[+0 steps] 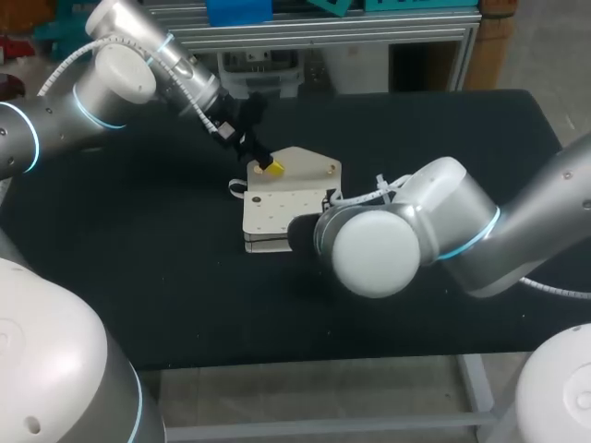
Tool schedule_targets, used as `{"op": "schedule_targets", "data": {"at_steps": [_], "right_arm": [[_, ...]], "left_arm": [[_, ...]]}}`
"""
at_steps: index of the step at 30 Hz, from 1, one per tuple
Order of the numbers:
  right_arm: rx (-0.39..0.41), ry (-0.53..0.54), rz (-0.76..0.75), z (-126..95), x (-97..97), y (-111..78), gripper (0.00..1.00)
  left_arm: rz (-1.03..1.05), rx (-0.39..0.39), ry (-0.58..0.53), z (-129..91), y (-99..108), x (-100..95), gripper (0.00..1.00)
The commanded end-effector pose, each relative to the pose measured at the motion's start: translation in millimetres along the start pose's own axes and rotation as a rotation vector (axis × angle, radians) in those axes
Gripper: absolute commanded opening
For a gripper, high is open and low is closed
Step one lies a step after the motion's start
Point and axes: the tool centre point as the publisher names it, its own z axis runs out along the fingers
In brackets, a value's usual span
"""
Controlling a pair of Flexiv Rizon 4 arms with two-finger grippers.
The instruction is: Pick up the bag, open it, inspect its contents, close it, and place it on the opposite side
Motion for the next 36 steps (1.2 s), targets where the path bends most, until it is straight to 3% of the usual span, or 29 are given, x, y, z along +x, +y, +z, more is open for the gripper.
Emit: {"op": "schedule_targets", "data": {"at_steps": [1,13,20,26,34,35,36], "right_arm": [[-0.004,-0.377,0.001,3.7,3.7,1.5,0.00],[-0.004,-0.377,0.001,3.7,3.7,1.5,0.00],[-0.004,-0.377,0.001,3.7,3.7,1.5,0.00],[-0.004,-0.377,0.001,3.7,3.7,1.5,0.00],[-0.004,-0.377,0.001,3.7,3.7,1.5,0.00],[-0.004,-0.377,0.001,3.7,3.7,1.5,0.00],[-0.004,-0.377,0.001,3.7,3.7,1.5,0.00]], "left_arm": [[0.040,-0.021,-0.038,6.1,1.7,10.0,0.00],[0.321,0.050,-0.141,10.8,9.6,51.0,0.00],[0.458,0.036,-0.161,29.3,21.5,72.2,0.00],[0.494,-0.033,-0.185,44.9,23.3,79.5,0.00],[0.512,-0.021,-0.224,39.4,25.8,89.5,0.00],[0.516,-0.008,-0.231,35.4,25.1,90.9,0.07],[0.513,-0.001,-0.240,31.9,24.0,91.6,0.33]]}}
